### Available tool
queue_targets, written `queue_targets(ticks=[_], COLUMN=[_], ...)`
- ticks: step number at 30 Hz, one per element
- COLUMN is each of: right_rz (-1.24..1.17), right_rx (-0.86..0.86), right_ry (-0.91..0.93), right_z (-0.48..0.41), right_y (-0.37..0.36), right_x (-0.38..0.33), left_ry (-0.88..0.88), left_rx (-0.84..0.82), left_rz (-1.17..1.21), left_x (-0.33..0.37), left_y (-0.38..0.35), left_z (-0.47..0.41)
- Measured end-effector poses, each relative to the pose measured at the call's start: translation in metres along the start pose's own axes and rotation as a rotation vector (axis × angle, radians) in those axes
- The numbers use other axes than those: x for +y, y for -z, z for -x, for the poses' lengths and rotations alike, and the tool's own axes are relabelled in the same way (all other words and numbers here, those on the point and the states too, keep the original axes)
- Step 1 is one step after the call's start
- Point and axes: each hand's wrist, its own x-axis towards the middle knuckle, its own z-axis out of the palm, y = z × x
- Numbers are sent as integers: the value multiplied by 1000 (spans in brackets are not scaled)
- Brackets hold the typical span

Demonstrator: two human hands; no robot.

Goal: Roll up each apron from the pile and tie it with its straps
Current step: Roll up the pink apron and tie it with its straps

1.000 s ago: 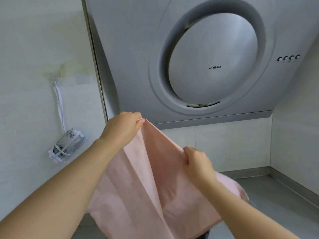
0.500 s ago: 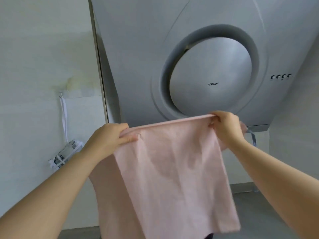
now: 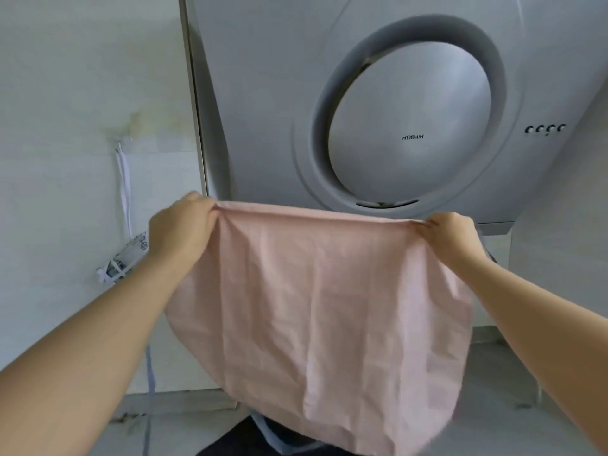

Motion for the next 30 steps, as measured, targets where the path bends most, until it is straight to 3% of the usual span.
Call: queue_targets(ticks=[2, 4, 6, 9, 12, 18, 22, 25, 28, 30], right_rz=[107, 254, 245, 198, 83, 92, 86, -146, -723, -920], right_rx=[-55, -337, -535, -487, -670, -826, -812, -745, -710, -731], right_ry=[25, -52, -160, -211, -330, -223, -206, -310, -514, -547], right_z=[1, 12, 24, 27, 30, 32, 33, 38, 48, 55], right_y=[-4, -14, -26, -36, -39, -37, -36, -41, -50, -52], right_x=[4, 11, 19, 27, 32, 39, 46, 58, 71, 74], left_ry=[30, 45, 56, 116, 145, 249, 305, 316, 326, 344], left_rx=[132, 80, -17, -131, -210, -298, -377, -417, -452, -476], left_rz=[3, -52, -123, -208, -277, -254, -293, -329, -352, -364], left_x=[-1, -5, -11, -22, -33, -52, -57, -62, -62, -65], left_y=[4, -4, -14, -21, -24, -38, -46, -55, -60, -64], left_z=[0, 7, 17, 26, 28, 41, 54, 64, 71, 74])
